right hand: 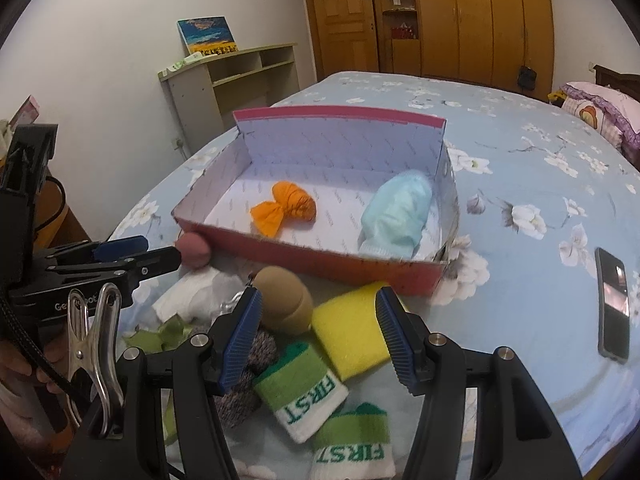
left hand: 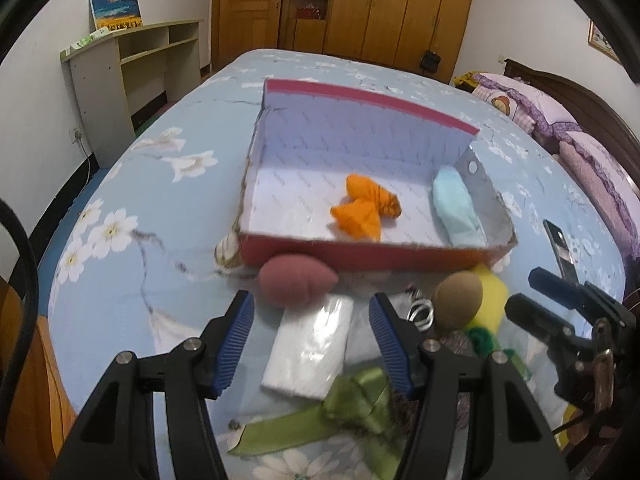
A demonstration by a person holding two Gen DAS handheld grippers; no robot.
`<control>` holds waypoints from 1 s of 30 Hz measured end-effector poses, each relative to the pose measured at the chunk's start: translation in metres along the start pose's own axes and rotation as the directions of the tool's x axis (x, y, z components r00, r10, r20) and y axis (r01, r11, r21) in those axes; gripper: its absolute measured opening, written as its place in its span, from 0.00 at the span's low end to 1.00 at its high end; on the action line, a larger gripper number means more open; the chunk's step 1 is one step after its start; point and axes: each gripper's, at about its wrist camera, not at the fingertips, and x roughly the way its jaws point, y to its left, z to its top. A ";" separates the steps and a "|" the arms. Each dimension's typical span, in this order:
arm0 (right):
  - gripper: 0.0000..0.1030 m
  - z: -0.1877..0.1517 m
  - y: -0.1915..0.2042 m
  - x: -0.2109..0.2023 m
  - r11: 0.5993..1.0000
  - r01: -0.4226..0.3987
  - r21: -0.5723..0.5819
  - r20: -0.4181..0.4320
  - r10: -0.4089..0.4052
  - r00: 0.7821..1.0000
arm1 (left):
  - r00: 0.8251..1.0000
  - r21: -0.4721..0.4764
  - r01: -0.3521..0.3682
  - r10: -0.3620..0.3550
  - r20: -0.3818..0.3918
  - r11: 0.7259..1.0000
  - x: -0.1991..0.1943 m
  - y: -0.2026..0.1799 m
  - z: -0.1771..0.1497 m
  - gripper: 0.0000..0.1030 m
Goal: Organize soft objects
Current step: 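Withdraw both open tools from the box toward the remaining items, then grasp the tan makeup sponge with the right tool while the left tool grasps the pink sponge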
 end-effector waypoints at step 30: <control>0.52 -0.004 0.023 0.051 0.998 -0.060 -0.016 -0.072 0.059 0.996 | 0.999 -0.054 0.026 -0.028 -0.030 0.998 0.053 0.018 0.007 0.61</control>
